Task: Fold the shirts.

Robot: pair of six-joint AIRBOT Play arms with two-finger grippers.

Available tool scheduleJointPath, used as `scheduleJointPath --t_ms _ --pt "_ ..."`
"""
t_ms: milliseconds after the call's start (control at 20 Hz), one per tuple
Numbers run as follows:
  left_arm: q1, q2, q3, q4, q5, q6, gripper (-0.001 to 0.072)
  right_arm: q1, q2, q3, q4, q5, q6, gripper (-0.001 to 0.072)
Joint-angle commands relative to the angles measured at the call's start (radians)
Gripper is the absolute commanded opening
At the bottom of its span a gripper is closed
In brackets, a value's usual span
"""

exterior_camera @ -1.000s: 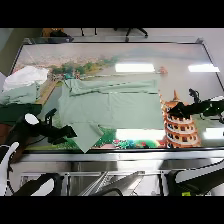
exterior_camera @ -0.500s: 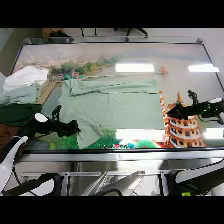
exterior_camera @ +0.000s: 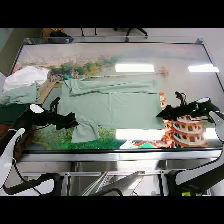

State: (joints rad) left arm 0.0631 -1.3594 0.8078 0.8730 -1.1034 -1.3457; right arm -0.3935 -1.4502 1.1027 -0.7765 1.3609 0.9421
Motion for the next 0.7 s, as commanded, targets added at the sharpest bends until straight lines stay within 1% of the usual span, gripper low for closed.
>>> scheduleJointPath --t_ms 0,100,350,400,450,550,650 --pt "0.002 -0.002 0.021 -0.013 -0.058 0.003 0.0018 0.033 0.019 -0.002 -0.010 0.067 0.002 0.0224" --pt "0.002 -0.002 0.021 -0.010 -0.044 0.003 0.0019 0.026 0.049 -0.004 -0.022 0.084 0.018 0.0224" --pt "0.002 -0.002 0.021 -0.002 -0.046 0.014 0.0018 0.029 0.101 -0.075 -0.019 0.045 0.031 0.0223" --pt "0.002 -0.002 0.021 -0.002 -0.048 0.036 0.0018 0.029 0.101 -0.086 -0.011 0.036 0.028 0.0186" --pt "0.002 -0.002 0.021 -0.002 -0.049 0.041 0.0018 0.029 0.101 -0.088 0.005 0.034 0.014 0.0010" --pt "0.003 0.009 0.020 0.005 -0.064 0.043 0.0017 0.029 0.110 -0.088 0.013 0.037 0.021 0.0014" --pt "0.002 0.077 -0.001 0.066 -0.085 0.027 0.0014 0.021 0.135 -0.091 -0.049 0.067 0.066 0.0014"
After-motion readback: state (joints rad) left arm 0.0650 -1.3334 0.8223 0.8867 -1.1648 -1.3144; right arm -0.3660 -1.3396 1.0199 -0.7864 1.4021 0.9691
